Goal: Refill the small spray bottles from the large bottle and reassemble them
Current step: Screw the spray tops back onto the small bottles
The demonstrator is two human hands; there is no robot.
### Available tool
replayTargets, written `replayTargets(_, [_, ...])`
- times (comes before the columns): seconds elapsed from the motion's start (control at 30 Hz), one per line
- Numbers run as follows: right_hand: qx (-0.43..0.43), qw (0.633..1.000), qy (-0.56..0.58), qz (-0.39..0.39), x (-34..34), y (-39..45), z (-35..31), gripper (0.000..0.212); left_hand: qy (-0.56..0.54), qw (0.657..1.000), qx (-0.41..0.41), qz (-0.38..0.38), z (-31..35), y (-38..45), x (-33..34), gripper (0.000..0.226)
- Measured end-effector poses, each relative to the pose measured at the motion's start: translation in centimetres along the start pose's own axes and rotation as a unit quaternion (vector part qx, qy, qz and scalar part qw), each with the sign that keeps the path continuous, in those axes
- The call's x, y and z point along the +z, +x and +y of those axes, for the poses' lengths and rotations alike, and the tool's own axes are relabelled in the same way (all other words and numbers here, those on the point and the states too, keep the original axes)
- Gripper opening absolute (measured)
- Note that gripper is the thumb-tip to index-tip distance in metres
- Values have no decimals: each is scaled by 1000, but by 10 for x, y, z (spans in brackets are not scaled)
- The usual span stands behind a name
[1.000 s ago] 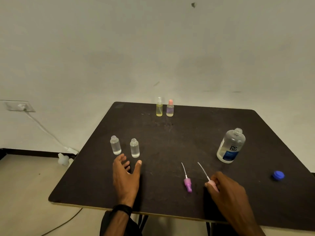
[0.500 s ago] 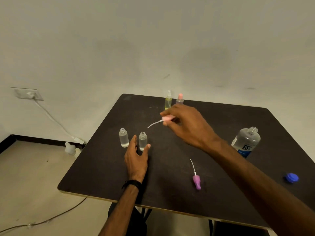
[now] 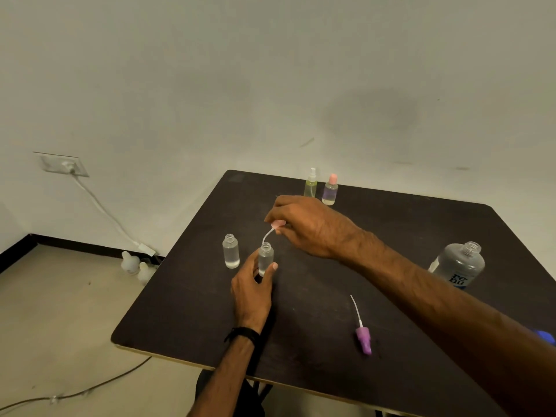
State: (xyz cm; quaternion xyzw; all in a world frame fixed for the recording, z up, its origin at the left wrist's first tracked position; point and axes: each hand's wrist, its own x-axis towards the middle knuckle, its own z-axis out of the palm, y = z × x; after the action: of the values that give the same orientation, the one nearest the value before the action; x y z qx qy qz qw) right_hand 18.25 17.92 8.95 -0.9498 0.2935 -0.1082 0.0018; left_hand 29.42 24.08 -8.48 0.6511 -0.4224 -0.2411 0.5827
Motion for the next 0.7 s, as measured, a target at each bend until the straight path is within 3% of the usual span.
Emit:
replayTargets(0.43, [2, 998, -11, -58, 9, 1, -4, 23, 5, 1000, -10, -5, -4, 0, 1, 38])
replayTargets(0.57, [10, 997, -12, -77, 25, 17, -7, 11, -3, 1000, -3, -12, -2, -1, 0, 28])
replayTargets(0.7, [15, 992, -15, -128, 38, 35, -11, 18, -9, 1000, -12, -15, -3, -1, -2, 27])
